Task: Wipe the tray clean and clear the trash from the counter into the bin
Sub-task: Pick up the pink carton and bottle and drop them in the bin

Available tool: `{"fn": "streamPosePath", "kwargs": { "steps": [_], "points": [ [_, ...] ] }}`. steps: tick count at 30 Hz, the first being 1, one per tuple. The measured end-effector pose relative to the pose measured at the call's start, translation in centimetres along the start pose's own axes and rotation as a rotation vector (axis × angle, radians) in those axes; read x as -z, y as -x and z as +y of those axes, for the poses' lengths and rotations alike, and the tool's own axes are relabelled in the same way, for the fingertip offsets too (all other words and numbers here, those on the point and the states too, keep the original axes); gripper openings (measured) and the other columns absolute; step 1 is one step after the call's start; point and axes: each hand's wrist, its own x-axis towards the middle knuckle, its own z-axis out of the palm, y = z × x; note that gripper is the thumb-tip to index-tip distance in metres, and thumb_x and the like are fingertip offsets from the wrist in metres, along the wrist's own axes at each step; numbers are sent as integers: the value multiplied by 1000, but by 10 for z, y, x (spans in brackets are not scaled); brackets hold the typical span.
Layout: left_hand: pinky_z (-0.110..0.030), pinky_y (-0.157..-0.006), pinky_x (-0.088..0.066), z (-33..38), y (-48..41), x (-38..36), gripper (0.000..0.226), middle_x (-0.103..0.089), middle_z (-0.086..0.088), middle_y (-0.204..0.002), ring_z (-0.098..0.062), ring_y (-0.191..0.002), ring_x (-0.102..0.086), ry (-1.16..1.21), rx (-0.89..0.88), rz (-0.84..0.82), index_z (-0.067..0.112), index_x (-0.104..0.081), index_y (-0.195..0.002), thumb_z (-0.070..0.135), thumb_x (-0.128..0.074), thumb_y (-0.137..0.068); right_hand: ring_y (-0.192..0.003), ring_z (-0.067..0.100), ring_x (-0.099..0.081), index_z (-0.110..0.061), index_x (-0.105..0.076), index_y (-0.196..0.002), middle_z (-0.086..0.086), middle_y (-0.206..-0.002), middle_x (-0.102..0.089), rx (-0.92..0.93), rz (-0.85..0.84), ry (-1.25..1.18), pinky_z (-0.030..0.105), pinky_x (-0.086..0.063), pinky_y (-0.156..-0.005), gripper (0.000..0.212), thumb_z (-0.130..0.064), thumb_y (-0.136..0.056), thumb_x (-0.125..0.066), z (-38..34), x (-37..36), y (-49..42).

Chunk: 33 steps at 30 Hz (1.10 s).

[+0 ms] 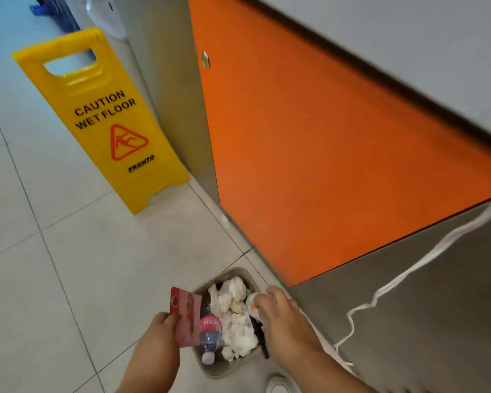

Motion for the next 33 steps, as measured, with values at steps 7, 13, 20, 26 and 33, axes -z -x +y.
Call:
{"fn": "streamPosePath", "kwargs": {
  "steps": [7, 13, 20, 26, 33],
  "points": [
    [-20, -97, -42, -19, -15, -50, 74, -29, 7, -148, -9, -126, -45, 51, -37, -94, 23, -28, -146, -1, -35, -76, -126, 17, -36, -29, -37, -124, -18, -152, -8, 24, -38, 42, 29, -46, -79, 42, -5, -91, -46, 10, -61, -30],
    [-21, -104, -35, -17, -27, -68, 76, -11, 8, -157, -13, -136, -35, 50, -98, -242, 25, -3, -150, 19, -50, -91, -144, 23, -11, -33, -22, -146, -13, -159, 1, -245, -284, 137, 39, -35, -105, 66, -7, -90, -46, 28, -82, -40],
    [-30, -110, -30, -7, -22, -62, 58, -8, -7, -158, -22, -141, -28, -3, -32, -273, 35, -22, -146, 35, -47, -94, -145, 23, -7, -35, -29, -145, -11, -159, 1, -215, -313, 128, 37, -25, -112, 55, -15, -95, -43, 37, -54, -25],
    [-25, -103, -37, 11, 1, -13, 43, -39, 0, -142, -16, -126, -44, -1, -106, -173, 25, -44, -135, 32, -47, -93, -134, 20, -29, -25, -45, -137, -6, -151, -25, -168, -121, -69, 35, -37, -106, 42, -19, -95, -43, 18, -14, 4],
    [-24, -91, -43, 55, 42, 83, 28, -56, 2, -120, -16, -109, -55, 3, -217, -96, 24, -58, -118, 28, -46, -93, -116, 20, -50, -26, -52, -130, -4, -136, -44, -131, -105, -157, 27, -43, -91, 34, -22, -97, -44, -28, 90, 59]
  ]
}}
